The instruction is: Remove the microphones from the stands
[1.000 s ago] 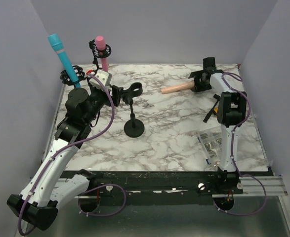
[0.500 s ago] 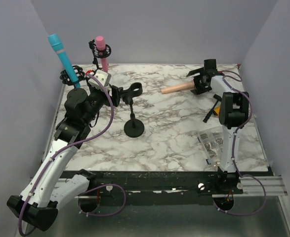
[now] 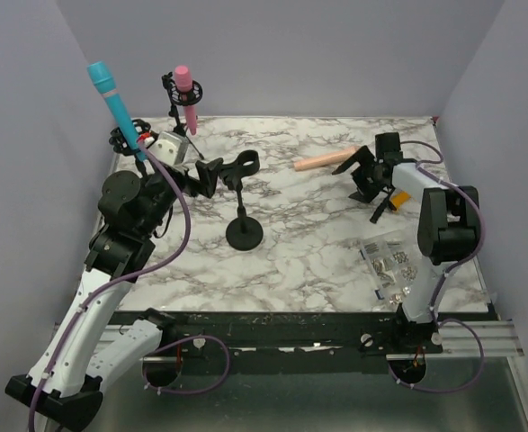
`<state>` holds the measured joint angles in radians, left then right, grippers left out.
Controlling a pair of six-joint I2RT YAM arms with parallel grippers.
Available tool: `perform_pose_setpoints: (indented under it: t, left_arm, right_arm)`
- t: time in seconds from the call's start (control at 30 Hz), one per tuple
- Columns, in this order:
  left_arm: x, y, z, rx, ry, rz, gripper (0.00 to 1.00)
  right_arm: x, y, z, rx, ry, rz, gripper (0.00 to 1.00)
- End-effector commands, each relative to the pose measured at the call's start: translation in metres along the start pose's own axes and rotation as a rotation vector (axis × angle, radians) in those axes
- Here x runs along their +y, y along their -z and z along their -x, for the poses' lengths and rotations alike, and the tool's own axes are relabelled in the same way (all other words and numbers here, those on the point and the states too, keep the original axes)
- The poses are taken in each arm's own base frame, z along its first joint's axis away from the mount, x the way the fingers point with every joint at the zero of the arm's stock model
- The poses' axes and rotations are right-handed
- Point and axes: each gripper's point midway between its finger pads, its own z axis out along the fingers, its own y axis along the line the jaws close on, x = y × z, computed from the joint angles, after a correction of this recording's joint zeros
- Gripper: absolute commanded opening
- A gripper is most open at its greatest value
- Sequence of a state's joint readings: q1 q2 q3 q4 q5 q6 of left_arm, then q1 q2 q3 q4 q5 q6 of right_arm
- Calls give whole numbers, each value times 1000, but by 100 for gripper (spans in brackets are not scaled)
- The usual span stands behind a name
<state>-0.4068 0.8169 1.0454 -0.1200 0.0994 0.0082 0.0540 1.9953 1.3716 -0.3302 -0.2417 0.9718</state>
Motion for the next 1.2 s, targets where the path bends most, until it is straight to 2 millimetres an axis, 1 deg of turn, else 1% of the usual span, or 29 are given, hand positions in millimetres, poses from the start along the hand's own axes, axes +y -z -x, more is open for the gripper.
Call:
perform_pose_setpoints:
  t: [0.0, 0.03, 0.1, 0.13, 0.17, 0.2, 0.3, 0.33, 0.4, 0.47, 0.57, 0.63, 0.77, 0.8, 0.93, 1.17]
  left_arm:
    - [12, -4, 36, -44, 69, 69, 86]
    - [14, -5, 45, -56, 70, 77, 86]
    - [17, -10, 53, -70, 59, 90, 87]
    - [19, -13, 52, -64, 49, 98, 87]
    - [22, -15, 50, -58, 40, 112, 87]
    - [27, -17, 42, -40, 28, 133, 87]
    - [35, -19, 17, -1, 11, 176, 87]
    - [36, -20, 6, 19, -12, 179, 87]
    - [35, -20, -7, 42, -38, 165, 87]
    - [32, -18, -8, 50, -32, 152, 87]
    - [24, -13, -3, 13, -19, 112, 87]
    - [19, -12, -5, 1, -27, 85, 87]
    - [23, -9, -5, 2, -54, 105, 87]
    - [28, -7, -4, 1, -56, 130, 87]
    - [26, -3, 1, -22, -55, 127, 87]
    - [29, 7, 10, -64, -44, 149, 86]
  right_arm:
    - [44, 68, -58, 42, 294, 194, 100]
    - [54, 85, -77, 75, 320, 256, 100]
    - [74, 118, -110, 139, 324, 383, 100]
    - [84, 136, -124, 150, 316, 448, 100]
    - [99, 154, -141, 170, 310, 533, 100]
    - [110, 171, -157, 181, 305, 603, 100]
    - [144, 218, -182, 161, 351, 775, 100]
    - [153, 228, -188, 151, 377, 804, 100]
    - [167, 244, -197, 131, 419, 850, 100]
    - [175, 252, -206, 168, 440, 886, 100]
    - [184, 244, -216, 242, 416, 890, 100]
    - [192, 240, -226, 273, 428, 908, 100]
    - [208, 239, -250, 277, 486, 935, 100]
    - [210, 240, -252, 271, 488, 937, 100]
    - [219, 242, -260, 249, 492, 964, 100]
    - [234, 233, -269, 250, 486, 959, 98]
